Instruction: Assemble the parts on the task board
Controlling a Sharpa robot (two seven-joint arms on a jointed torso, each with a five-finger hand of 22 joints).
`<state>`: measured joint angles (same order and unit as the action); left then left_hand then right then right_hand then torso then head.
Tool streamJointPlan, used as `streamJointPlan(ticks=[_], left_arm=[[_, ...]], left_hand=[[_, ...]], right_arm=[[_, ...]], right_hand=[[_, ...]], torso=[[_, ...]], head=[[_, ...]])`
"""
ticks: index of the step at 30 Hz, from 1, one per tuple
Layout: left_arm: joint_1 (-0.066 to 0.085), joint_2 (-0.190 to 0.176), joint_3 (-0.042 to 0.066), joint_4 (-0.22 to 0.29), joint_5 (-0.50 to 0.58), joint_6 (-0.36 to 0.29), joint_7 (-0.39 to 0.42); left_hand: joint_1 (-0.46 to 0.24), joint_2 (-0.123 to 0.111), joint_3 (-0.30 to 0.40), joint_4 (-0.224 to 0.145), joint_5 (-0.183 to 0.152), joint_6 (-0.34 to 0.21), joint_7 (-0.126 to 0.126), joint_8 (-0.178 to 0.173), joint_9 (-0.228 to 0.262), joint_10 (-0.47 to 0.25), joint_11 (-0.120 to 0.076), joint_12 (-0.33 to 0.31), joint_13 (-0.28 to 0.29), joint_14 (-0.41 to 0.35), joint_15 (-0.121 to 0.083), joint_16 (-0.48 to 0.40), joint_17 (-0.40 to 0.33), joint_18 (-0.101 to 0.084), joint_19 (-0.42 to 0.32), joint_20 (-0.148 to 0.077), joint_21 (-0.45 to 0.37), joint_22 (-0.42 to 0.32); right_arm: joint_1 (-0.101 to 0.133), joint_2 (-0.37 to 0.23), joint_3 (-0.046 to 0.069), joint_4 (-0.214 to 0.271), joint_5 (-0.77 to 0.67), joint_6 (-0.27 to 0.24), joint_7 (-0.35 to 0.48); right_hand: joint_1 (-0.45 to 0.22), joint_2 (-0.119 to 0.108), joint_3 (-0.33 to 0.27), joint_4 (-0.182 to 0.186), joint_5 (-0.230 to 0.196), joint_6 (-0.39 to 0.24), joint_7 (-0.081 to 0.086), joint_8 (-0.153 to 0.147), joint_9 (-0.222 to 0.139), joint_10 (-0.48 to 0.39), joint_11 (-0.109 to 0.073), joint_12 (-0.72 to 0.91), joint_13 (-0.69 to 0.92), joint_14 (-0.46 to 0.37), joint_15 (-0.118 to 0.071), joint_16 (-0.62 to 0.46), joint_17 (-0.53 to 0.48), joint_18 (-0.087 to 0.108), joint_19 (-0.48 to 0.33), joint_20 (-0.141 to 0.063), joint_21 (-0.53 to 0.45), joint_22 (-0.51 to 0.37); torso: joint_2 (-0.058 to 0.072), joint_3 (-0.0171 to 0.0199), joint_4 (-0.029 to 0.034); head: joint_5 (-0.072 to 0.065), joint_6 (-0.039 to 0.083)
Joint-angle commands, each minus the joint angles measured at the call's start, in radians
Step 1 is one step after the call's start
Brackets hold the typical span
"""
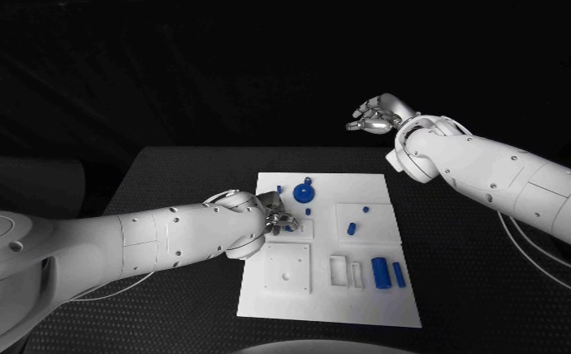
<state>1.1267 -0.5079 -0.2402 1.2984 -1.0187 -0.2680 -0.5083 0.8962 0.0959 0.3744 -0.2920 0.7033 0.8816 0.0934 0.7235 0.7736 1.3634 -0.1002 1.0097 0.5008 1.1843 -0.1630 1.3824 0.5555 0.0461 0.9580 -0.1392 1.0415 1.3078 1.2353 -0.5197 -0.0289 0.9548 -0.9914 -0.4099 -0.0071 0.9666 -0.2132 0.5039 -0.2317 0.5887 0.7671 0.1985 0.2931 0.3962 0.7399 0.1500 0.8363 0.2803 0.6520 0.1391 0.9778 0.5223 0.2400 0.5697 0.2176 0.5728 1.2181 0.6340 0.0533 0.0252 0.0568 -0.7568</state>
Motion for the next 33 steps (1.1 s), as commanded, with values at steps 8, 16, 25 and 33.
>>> streamJointPlan(ticks=[8, 16, 25, 33], left_arm=[[-0.002, 0.004, 0.000, 0.003, -0.003, 0.020, 0.013], [-0.002, 0.006, 0.000, -0.001, -0.003, 0.032, 0.015], [-0.002, 0.014, 0.000, -0.005, 0.000, 0.034, 0.024], [-0.002, 0.025, 0.000, -0.015, -0.003, 0.042, 0.022]], left_hand=[[0.007, 0.001, 0.017, -0.003, 0.005, 0.101, -0.091, 0.003, 0.002, 0.000, -0.006, -0.005, 0.002, 0.026, -0.033, -0.005, 0.002, 0.014, 0.004, -0.126, 0.007, 0.015], [0.002, -0.003, 0.014, -0.002, -0.014, 0.105, -0.091, 0.003, 0.001, 0.003, -0.006, -0.006, 0.005, 0.028, -0.033, -0.006, 0.003, 0.014, 0.006, -0.126, 0.007, 0.014], [-0.030, -0.013, 0.007, 0.002, -0.055, 0.144, -0.096, 0.009, 0.001, 0.016, -0.007, -0.012, 0.012, 0.035, -0.030, -0.008, 0.007, 0.013, 0.014, -0.125, 0.003, 0.011], [-0.029, -0.011, 0.014, 0.000, -0.061, 0.152, -0.097, 0.008, 0.000, 0.020, -0.007, -0.013, 0.015, 0.039, -0.029, -0.008, 0.009, 0.015, 0.018, -0.127, 0.003, 0.011]], right_arm=[[0.000, 0.001, 0.000, 0.004, -0.005, 0.012, 0.007], [0.000, 0.001, 0.000, 0.006, -0.005, 0.012, 0.006], [0.000, 0.002, 0.000, 0.007, -0.005, 0.013, 0.006], [0.000, 0.002, 0.000, 0.007, -0.005, 0.014, 0.006]], right_hand=[[0.000, 0.010, 0.004, 0.000, 0.002, -0.007, 0.022, 0.005, -0.002, 0.002, 0.000, -0.001, -0.002, -0.004, 0.003, 0.003, -0.002, -0.007, -0.004, 0.006, -0.004, 0.001], [0.001, 0.010, 0.004, 0.000, 0.003, -0.007, 0.022, 0.005, -0.002, 0.002, 0.000, -0.001, -0.004, -0.004, 0.003, 0.004, -0.003, -0.006, -0.004, 0.006, -0.004, 0.001], [0.000, 0.011, 0.004, 0.000, 0.004, -0.007, 0.022, 0.005, -0.002, 0.002, 0.000, 0.000, -0.006, -0.004, 0.003, 0.004, -0.005, -0.006, -0.004, 0.006, -0.004, 0.002], [-0.001, 0.011, 0.003, 0.001, 0.007, -0.007, 0.022, 0.005, -0.003, 0.002, 0.000, 0.001, -0.010, -0.005, 0.003, 0.006, -0.007, -0.006, -0.004, 0.007, -0.005, 0.002]], torso=[[0.000, 0.0000, -0.0001], [0.000, -0.0003, 0.0009], [0.001, -0.0007, 0.0010], [0.001, -0.0006, 0.0005]], head=[[-0.002, 0.003], [-0.002, 0.001], [-0.002, 0.001], [0.000, -0.001]])
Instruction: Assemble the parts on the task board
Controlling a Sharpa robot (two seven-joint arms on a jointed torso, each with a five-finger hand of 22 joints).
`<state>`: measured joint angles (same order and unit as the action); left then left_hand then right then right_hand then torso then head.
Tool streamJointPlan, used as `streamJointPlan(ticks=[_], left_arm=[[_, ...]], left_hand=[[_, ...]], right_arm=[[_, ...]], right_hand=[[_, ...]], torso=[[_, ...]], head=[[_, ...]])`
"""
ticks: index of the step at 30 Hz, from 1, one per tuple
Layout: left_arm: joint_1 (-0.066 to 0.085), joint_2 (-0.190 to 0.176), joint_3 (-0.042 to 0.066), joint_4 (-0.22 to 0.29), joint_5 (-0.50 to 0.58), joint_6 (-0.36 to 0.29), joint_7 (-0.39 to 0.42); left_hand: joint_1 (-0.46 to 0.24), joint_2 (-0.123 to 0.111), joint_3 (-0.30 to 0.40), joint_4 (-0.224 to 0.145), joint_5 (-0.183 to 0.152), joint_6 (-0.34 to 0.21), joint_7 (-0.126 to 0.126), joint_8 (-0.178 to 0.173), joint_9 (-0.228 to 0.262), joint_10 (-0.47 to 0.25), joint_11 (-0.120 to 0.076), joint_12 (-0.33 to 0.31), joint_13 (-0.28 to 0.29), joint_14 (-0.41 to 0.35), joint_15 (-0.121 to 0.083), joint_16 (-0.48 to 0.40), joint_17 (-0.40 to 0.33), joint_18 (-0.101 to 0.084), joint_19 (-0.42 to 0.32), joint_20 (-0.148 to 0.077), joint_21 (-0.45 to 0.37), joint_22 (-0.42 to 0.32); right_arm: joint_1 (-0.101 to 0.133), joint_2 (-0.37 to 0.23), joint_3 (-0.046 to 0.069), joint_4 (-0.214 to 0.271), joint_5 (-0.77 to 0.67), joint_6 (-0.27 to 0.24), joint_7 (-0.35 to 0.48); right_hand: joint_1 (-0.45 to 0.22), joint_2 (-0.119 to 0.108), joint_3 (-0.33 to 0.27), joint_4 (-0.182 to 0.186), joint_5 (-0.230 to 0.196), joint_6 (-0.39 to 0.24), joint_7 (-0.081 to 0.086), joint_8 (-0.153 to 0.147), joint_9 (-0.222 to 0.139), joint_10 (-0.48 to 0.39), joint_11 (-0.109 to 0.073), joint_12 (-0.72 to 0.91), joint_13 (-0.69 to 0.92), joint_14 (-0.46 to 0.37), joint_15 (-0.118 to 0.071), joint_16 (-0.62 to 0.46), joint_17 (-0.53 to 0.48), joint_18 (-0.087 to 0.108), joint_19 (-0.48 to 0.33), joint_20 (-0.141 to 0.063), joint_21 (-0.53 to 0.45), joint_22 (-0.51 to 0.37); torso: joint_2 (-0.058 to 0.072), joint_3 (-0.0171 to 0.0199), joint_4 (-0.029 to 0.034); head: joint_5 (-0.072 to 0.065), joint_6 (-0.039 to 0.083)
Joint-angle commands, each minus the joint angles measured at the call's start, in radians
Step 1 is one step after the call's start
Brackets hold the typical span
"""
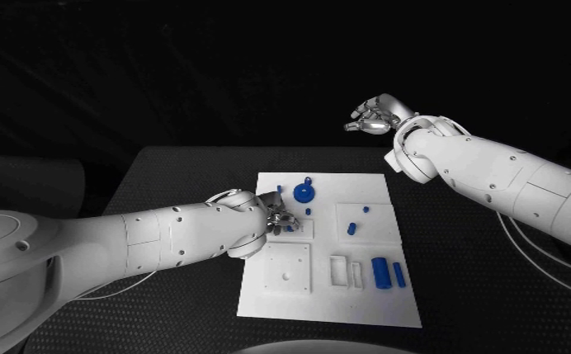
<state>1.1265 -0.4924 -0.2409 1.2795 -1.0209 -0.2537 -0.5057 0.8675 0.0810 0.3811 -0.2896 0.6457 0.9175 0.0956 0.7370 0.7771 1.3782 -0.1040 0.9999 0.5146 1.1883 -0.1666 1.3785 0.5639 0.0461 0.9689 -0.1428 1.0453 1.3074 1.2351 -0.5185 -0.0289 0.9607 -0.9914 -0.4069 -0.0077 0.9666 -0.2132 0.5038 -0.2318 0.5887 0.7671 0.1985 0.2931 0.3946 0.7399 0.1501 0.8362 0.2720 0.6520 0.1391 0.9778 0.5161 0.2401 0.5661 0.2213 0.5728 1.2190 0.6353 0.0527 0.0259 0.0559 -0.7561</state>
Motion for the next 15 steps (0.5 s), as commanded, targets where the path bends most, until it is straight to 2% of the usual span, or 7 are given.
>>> streamJointPlan(ticks=[1, 3, 4, 5, 6, 15], left_arm=[[-0.002, 0.011, 0.000, 0.002, -0.001, 0.030, 0.019], [-0.002, 0.013, 0.001, -0.002, -0.002, 0.033, 0.018], [-0.002, 0.013, 0.001, -0.003, -0.004, 0.037, 0.018], [-0.002, 0.014, 0.001, -0.005, -0.004, 0.037, 0.019], [-0.002, 0.014, 0.001, -0.005, -0.004, 0.037, 0.019], [-0.002, 0.023, 0.001, -0.010, -0.005, 0.039, 0.020]], left_hand=[[0.002, 0.005, 0.010, -0.002, -0.004, 0.116, -0.100, -0.006, -0.003, 0.005, -0.004, -0.004, 0.002, 0.035, -0.025, -0.004, 0.001, 0.015, 0.007, -0.123, -0.001, 0.011], [0.012, 0.000, 0.024, -0.001, -0.018, 0.118, -0.100, -0.009, -0.004, 0.006, -0.004, -0.005, 0.005, 0.036, -0.024, -0.005, 0.003, 0.015, 0.008, -0.123, -0.001, 0.012], [0.021, -0.010, 0.049, 0.003, -0.077, 0.120, -0.100, -0.012, -0.005, 0.007, -0.004, -0.008, 0.007, 0.037, -0.023, -0.006, 0.004, 0.015, 0.010, -0.123, -0.002, 0.011], [0.034, -0.041, 0.121, 0.030, -0.146, 0.124, -0.100, -0.016, -0.007, 0.009, -0.004, -0.012, 0.009, 0.039, -0.023, -0.009, 0.004, 0.014, 0.016, -0.122, -0.008, 0.007], [0.029, -0.054, 0.160, 0.044, -0.158, 0.128, -0.099, -0.018, -0.007, 0.012, -0.004, -0.014, 0.012, 0.042, -0.022, -0.011, 0.005, 0.012, 0.020, -0.121, -0.007, 0.007], [0.025, -0.053, 0.177, 0.041, -0.164, 0.128, -0.099, -0.019, -0.006, 0.013, -0.004, -0.016, 0.014, 0.044, -0.021, -0.012, 0.007, 0.012, 0.023, -0.121, -0.006, 0.010]], right_arm=[[0.000, 0.001, 0.000, 0.001, -0.005, 0.012, 0.007], [0.000, 0.002, 0.000, 0.001, -0.005, 0.012, 0.007], [0.000, 0.002, 0.000, 0.001, -0.005, 0.012, 0.007], [-0.001, 0.002, 0.000, 0.001, -0.005, 0.012, 0.007], [-0.001, 0.002, 0.000, 0.001, -0.005, 0.012, 0.007], [-0.001, 0.000, 0.000, 0.001, -0.005, 0.014, 0.007]], right_hand=[[-0.001, 0.011, 0.004, 0.001, 0.007, -0.007, 0.022, 0.005, -0.001, 0.002, 0.000, 0.001, -0.002, -0.005, 0.003, 0.006, -0.001, -0.006, -0.001, 0.003, -0.005, 0.001], [-0.001, 0.011, 0.003, 0.001, 0.008, -0.007, 0.022, 0.006, -0.002, 0.002, 0.000, 0.001, -0.003, -0.005, 0.003, 0.006, -0.002, -0.006, -0.001, 0.003, -0.005, 0.001], [-0.001, 0.011, 0.003, 0.001, 0.008, -0.007, 0.022, 0.006, -0.002, 0.002, 0.000, 0.002, -0.003, -0.005, 0.003, 0.006, -0.002, -0.006, -0.001, 0.003, -0.005, 0.001], [-0.002, 0.011, 0.003, 0.001, 0.008, -0.007, 0.022, 0.006, -0.002, 0.002, 0.000, 0.002, -0.003, -0.005, 0.003, 0.006, -0.002, -0.006, -0.001, 0.003, -0.005, 0.001], [-0.002, 0.011, 0.003, 0.001, 0.009, -0.007, 0.022, 0.006, -0.002, 0.002, 0.000, 0.002, -0.004, -0.005, 0.003, 0.006, -0.003, -0.006, -0.001, 0.003, -0.005, 0.001], [-0.003, 0.012, 0.003, 0.002, 0.011, -0.007, 0.023, 0.006, -0.002, 0.002, 0.000, 0.003, -0.007, -0.005, 0.003, 0.008, -0.005, -0.005, -0.001, 0.004, -0.006, 0.002]], torso=[[-0.001, 0.0003, 0.0000], [-0.001, 0.0004, 0.0000], [-0.001, 0.0006, 0.0002], [-0.001, 0.0007, -0.0001], [-0.001, 0.0004, -0.0001], [0.000, 0.0005, -0.0003]], head=[[0.001, -0.002], [0.001, -0.002], [0.001, -0.002], [0.001, -0.002], [0.001, -0.002], [0.000, -0.002]])
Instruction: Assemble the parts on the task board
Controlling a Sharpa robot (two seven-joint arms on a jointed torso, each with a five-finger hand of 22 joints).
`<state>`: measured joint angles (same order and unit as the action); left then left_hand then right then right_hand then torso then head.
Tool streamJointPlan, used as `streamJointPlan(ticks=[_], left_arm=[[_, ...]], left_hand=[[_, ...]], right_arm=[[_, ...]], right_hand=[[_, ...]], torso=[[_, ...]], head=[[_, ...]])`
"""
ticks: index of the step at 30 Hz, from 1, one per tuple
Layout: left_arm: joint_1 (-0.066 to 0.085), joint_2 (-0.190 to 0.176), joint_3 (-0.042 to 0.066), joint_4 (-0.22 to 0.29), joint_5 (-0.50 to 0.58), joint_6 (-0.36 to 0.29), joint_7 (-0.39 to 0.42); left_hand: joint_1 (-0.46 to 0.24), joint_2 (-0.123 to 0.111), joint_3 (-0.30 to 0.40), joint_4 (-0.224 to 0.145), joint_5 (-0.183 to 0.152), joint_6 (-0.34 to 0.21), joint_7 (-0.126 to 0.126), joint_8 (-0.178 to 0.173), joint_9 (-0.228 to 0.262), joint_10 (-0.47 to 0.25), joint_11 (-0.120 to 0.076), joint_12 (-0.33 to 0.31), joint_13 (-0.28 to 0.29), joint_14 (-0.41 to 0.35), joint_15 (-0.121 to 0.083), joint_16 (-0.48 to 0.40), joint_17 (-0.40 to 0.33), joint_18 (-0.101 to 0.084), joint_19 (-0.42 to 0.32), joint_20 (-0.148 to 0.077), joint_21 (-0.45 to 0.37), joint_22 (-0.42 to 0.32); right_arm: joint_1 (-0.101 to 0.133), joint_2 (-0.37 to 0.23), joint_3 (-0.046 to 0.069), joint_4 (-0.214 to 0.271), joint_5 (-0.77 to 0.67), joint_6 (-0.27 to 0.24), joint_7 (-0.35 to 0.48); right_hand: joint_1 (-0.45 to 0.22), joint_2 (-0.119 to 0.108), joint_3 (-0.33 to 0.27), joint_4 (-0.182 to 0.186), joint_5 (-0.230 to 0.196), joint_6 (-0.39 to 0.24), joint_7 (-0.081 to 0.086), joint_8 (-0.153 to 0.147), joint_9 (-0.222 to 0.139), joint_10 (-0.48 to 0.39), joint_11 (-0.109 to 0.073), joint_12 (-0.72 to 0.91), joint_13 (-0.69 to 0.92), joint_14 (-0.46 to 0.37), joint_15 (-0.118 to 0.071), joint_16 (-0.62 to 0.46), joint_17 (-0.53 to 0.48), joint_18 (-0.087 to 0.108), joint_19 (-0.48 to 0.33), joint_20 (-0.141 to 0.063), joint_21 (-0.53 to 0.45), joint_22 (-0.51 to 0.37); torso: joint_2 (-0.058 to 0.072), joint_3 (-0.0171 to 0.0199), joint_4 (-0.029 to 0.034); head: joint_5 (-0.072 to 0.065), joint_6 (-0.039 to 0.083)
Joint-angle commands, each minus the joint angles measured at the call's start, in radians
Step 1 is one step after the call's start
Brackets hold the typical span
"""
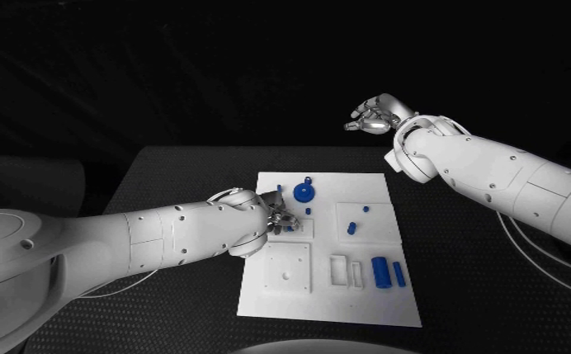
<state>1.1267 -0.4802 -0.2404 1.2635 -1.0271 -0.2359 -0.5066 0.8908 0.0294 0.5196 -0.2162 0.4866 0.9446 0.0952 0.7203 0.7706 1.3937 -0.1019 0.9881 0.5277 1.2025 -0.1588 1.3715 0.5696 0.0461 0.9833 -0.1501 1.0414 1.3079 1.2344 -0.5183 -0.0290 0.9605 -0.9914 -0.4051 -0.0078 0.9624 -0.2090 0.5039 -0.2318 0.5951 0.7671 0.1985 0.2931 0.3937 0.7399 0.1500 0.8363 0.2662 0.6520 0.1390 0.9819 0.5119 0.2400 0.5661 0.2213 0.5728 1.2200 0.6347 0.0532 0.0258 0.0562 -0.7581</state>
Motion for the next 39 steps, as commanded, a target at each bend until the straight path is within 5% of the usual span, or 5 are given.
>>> streamJointPlan(ticks=[1, 23, 25, 26, 39], left_arm=[[-0.002, 0.012, 0.000, 0.005, 0.000, 0.022, 0.021], [0.003, 0.024, 0.002, -0.013, -0.029, 0.123, 0.011], [0.004, 0.026, 0.002, -0.015, -0.029, 0.129, 0.011], [0.005, 0.028, 0.002, -0.017, -0.030, 0.132, 0.012], [0.018, 0.031, 0.003, -0.021, -0.048, 0.146, 0.010]], left_hand=[[0.001, -0.002, 0.040, -0.033, -0.006, 0.100, -0.099, -0.003, 0.001, -0.003, -0.006, -0.005, 0.002, 0.029, -0.028, -0.005, 0.001, 0.012, 0.009, -0.114, -0.002, 0.009], [0.003, -0.003, 0.059, -0.043, -0.027, 0.097, -0.099, -0.007, 0.002, -0.004, -0.007, -0.011, 0.006, 0.030, -0.028, -0.009, 0.002, 0.012, 0.010, -0.115, -0.002, 0.011], [0.009, 0.003, 0.069, -0.048, -0.091, 0.091, -0.098, -0.012, 0.001, -0.009, -0.006, -0.018, 0.006, 0.024, -0.024, -0.013, 0.002, 0.011, 0.005, -0.113, -0.005, 0.011], [0.010, 0.002, 0.073, -0.048, -0.097, 0.091, -0.097, -0.013, 0.001, -0.009, -0.006, -0.019, 0.006, 0.024, -0.023, -0.014, 0.002, 0.011, 0.004, -0.113, -0.006, 0.012], [0.015, 0.002, 0.081, -0.051, -0.104, 0.092, -0.098, -0.015, 0.001, -0.009, -0.008, -0.021, 0.007, 0.025, -0.022, -0.015, 0.002, 0.010, 0.005, -0.112, -0.006, 0.012]], right_arm=[[-0.001, 0.000, 0.000, 0.002, -0.005, 0.013, 0.007], [-0.008, -0.001, 0.000, 0.004, -0.005, 0.016, 0.006], [-0.009, -0.001, 0.000, 0.004, -0.005, 0.016, 0.006], [-0.009, -0.001, 0.000, 0.004, -0.005, 0.017, 0.006], [-0.012, -0.002, 0.000, 0.005, -0.005, 0.018, 0.006]], right_hand=[[0.002, 0.008, 0.003, 0.002, 0.005, -0.007, 0.023, 0.006, -0.001, 0.002, 0.000, 0.003, -0.002, -0.005, 0.003, 0.004, -0.001, -0.005, -0.001, 0.004, -0.006, 0.001], [0.001, 0.008, 0.003, 0.002, 0.007, -0.008, 0.023, 0.006, -0.002, 0.002, 0.000, 0.004, -0.006, -0.006, 0.003, 0.005, -0.004, -0.005, -0.001, 0.004, -0.007, 0.002], [0.001, 0.008, 0.003, 0.002, 0.007, -0.008, 0.023, 0.006, -0.002, 0.002, 0.000, 0.004, -0.006, -0.006, 0.003, 0.005, -0.004, -0.005, -0.001, 0.004, -0.007, 0.002], [0.001, 0.008, 0.003, 0.002, 0.007, -0.008, 0.023, 0.006, -0.002, 0.002, 0.000, 0.004, -0.006, -0.006, 0.003, 0.005, -0.004, -0.005, -0.001, 0.004, -0.007, 0.002], [0.002, 0.008, 0.003, 0.001, 0.007, -0.008, 0.023, 0.006, -0.003, 0.002, 0.000, 0.005, -0.008, -0.006, 0.003, 0.006, -0.006, -0.004, -0.001, 0.004, -0.007, 0.002]], torso=[[0.000, 0.0002, -0.0002], [0.001, -0.0003, 0.0003], [0.001, -0.0003, 0.0008], [0.001, -0.0003, 0.0008], [-0.001, -0.0001, 0.0006]], head=[[0.000, 0.001], [-0.004, -0.003], [-0.005, -0.004], [-0.005, -0.004], [-0.006, -0.003]])
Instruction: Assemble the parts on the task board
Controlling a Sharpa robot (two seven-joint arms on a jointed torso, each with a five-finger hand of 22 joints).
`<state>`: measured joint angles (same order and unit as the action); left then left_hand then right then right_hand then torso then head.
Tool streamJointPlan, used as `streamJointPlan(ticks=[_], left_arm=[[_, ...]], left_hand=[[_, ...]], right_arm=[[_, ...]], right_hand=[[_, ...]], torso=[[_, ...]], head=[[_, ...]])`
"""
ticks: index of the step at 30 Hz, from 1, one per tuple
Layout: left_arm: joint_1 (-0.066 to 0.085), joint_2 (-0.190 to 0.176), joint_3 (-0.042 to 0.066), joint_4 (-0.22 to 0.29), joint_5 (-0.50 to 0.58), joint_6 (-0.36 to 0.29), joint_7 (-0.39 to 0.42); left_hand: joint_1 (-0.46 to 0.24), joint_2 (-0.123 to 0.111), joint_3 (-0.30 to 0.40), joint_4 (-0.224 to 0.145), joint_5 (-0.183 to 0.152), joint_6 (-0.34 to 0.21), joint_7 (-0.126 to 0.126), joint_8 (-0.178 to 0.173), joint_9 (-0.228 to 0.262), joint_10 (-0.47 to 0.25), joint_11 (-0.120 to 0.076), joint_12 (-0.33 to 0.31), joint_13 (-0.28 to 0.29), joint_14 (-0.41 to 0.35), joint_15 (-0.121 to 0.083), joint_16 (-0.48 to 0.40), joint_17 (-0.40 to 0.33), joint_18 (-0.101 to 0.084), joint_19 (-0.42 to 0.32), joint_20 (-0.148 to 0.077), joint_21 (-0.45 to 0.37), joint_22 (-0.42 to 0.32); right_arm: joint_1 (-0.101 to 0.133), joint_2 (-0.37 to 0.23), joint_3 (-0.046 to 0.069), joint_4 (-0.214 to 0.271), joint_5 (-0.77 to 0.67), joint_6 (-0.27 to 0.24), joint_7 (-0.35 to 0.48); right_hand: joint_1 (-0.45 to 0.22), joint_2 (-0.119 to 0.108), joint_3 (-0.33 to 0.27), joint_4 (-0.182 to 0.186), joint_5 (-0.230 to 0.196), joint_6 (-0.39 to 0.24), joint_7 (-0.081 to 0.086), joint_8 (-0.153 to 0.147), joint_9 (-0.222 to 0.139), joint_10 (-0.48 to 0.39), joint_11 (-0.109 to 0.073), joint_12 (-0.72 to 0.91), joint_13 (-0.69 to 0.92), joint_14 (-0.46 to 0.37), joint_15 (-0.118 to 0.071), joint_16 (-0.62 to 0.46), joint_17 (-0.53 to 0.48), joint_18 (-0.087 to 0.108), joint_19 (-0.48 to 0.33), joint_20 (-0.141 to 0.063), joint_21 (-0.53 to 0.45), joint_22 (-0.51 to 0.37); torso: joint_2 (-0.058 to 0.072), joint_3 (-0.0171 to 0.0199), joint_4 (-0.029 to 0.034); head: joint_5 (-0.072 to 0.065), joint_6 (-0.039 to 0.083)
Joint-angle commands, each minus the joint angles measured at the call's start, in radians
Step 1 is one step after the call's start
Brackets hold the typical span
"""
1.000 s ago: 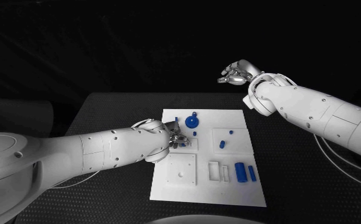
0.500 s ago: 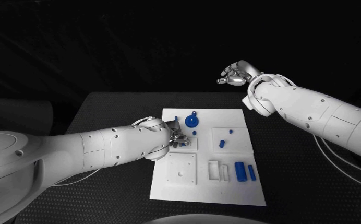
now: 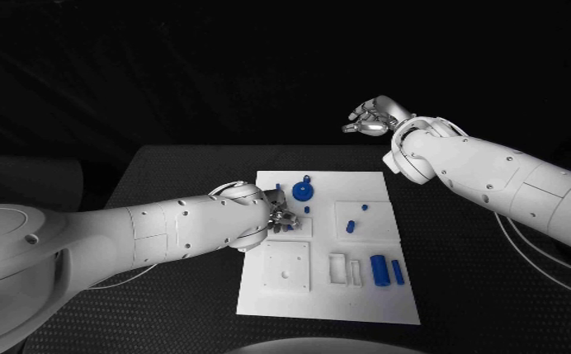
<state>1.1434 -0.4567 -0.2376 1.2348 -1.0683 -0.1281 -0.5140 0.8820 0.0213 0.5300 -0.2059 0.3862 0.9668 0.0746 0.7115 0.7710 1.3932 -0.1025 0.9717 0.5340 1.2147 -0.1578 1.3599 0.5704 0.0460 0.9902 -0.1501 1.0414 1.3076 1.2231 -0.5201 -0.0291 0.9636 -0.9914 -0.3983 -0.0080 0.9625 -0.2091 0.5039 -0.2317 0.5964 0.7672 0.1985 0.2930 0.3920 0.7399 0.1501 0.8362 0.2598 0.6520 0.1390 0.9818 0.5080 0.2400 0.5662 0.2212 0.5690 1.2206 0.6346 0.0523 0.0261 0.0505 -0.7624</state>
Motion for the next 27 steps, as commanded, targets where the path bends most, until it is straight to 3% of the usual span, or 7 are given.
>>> streamJointPlan(ticks=[1, 21, 26, 27], left_arm=[[0.003, 0.008, 0.000, 0.008, -0.006, 0.038, 0.018], [0.013, 0.020, 0.001, -0.018, 0.014, 0.075, 0.019], [0.016, 0.019, 0.001, -0.022, 0.026, 0.076, 0.021], [0.016, 0.018, 0.001, -0.022, 0.027, 0.074, 0.021]], left_hand=[[0.024, 0.010, 0.071, -0.062, -0.004, 0.070, -0.078, -0.007, 0.001, -0.008, -0.007, -0.005, 0.001, 0.013, -0.023, -0.003, 0.002, 0.011, -0.002, -0.112, -0.006, 0.013], [0.022, 0.012, 0.073, -0.059, -0.015, 0.068, -0.077, -0.010, 0.001, -0.009, -0.007, -0.008, 0.004, 0.013, -0.022, -0.005, 0.001, 0.009, -0.001, -0.111, -0.006, 0.013], [-0.001, -0.008, 0.066, -0.034, -0.028, 0.064, -0.070, -0.020, -0.002, -0.008, 0.001, -0.010, 0.009, 0.011, -0.022, -0.009, 0.001, 0.008, -0.002, -0.111, -0.008, 0.013], [-0.006, -0.019, 0.064, -0.025, -0.056, 0.064, -0.070, -0.025, -0.004, -0.008, 0.003, -0.012, 0.010, 0.010, -0.023, -0.010, 0.002, 0.009, -0.003, -0.111, -0.009, 0.013]], right_arm=[[-0.001, 0.000, 0.000, 0.002, -0.005, 0.011, 0.006], [-0.004, 0.001, 0.000, 0.003, -0.005, 0.015, 0.006], [-0.004, 0.000, 0.000, 0.004, -0.005, 0.016, 0.006], [-0.004, 0.000, 0.000, 0.004, -0.005, 0.016, 0.006]], right_hand=[[0.002, 0.009, 0.003, 0.001, 0.006, -0.008, 0.023, 0.006, -0.001, 0.002, 0.000, 0.005, -0.002, -0.006, 0.003, 0.006, -0.002, -0.004, -0.001, 0.004, -0.004, 0.001], [0.002, 0.009, 0.003, 0.001, 0.006, -0.008, 0.023, 0.006, -0.001, 0.001, 0.000, 0.006, -0.004, -0.007, 0.004, 0.006, -0.004, -0.004, -0.002, 0.005, -0.005, 0.002], [0.002, 0.008, 0.002, 0.000, 0.005, -0.008, 0.023, 0.006, -0.002, 0.000, 0.000, 0.006, -0.006, -0.008, 0.004, 0.007, -0.005, -0.004, -0.003, 0.005, -0.005, 0.002], [0.002, 0.008, 0.002, 0.000, 0.005, -0.008, 0.023, 0.006, -0.002, 0.000, 0.000, 0.006, -0.006, -0.008, 0.004, 0.007, -0.005, -0.004, -0.003, 0.005, -0.005, 0.002]], torso=[[-0.001, 0.0007, 0.0003], [0.000, 0.0003, -0.0001], [0.000, 0.0008, -0.0001], [-0.001, 0.0009, 0.0003]], head=[[0.000, 0.002], [0.001, 0.003], [0.000, 0.004], [0.000, 0.004]])
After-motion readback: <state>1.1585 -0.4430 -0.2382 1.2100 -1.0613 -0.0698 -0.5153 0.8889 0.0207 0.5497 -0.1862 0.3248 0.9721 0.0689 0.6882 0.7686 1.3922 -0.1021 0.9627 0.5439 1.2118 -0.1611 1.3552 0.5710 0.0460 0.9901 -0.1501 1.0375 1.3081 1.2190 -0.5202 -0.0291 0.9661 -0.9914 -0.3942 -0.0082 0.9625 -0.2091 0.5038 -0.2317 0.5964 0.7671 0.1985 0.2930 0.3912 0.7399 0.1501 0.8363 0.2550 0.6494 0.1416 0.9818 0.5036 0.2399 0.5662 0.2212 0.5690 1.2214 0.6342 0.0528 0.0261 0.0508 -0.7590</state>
